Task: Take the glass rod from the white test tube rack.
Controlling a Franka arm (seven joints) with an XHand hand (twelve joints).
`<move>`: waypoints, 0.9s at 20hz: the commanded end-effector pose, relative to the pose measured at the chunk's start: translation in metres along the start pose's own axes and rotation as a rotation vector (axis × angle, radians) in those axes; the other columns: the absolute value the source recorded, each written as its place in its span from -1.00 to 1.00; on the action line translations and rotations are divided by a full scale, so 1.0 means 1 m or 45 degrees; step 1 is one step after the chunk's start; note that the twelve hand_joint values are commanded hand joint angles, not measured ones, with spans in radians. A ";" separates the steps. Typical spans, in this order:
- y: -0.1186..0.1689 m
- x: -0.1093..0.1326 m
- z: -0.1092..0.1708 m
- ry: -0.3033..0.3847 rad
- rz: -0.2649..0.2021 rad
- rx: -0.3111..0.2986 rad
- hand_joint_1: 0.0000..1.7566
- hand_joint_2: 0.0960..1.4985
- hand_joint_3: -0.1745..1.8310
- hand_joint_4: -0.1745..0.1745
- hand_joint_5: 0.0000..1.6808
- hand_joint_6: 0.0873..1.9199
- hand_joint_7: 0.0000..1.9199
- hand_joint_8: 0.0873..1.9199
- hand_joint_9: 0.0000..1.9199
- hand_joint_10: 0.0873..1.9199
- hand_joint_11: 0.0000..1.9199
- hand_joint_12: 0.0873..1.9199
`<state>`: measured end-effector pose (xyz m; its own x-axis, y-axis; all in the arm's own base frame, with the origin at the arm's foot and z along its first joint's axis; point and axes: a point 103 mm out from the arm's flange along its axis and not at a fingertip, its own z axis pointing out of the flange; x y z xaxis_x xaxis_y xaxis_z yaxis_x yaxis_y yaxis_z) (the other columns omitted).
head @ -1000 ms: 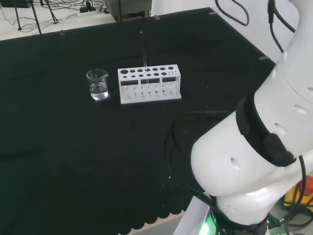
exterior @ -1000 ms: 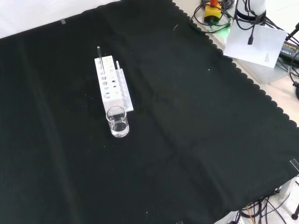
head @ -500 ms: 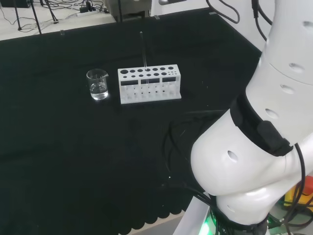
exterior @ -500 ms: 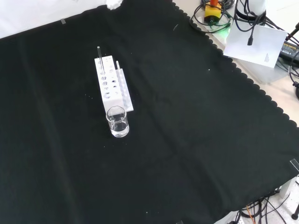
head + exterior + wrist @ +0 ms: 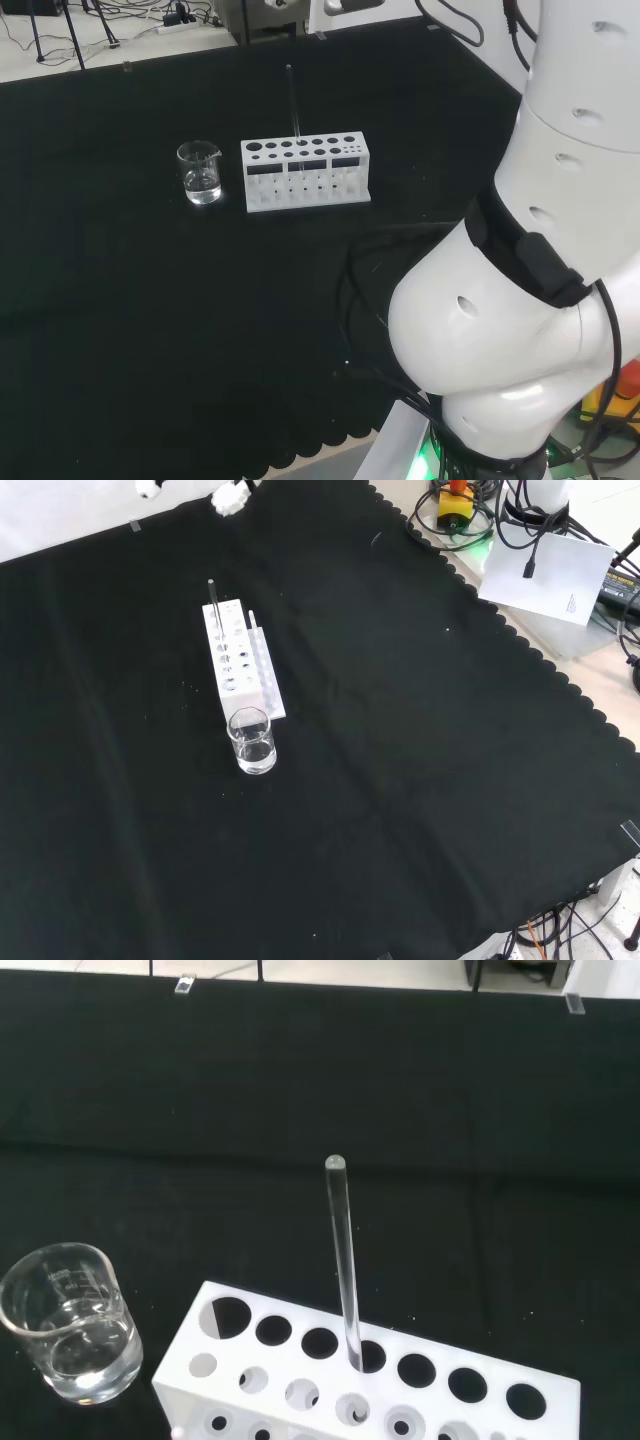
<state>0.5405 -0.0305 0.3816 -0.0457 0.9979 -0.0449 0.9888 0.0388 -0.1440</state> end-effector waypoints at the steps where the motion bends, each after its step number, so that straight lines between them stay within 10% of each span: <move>1: 0.026 0.000 0.029 -0.010 -0.043 0.067 -0.43 0.40 -0.42 -1.00 -0.93 -1.00 -1.00 -0.39 -0.94 -0.12 -1.00 0.41; 18: 0.031 -0.014 0.092 -0.003 -0.038 0.178 -0.45 0.40 -0.41 -1.00 -0.92 -1.00 -1.00 -0.28 -0.90 -0.11 -1.00 0.42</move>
<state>0.5616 -0.0481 0.2986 -0.0830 0.9961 -0.0283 0.9616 0.0726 -0.2647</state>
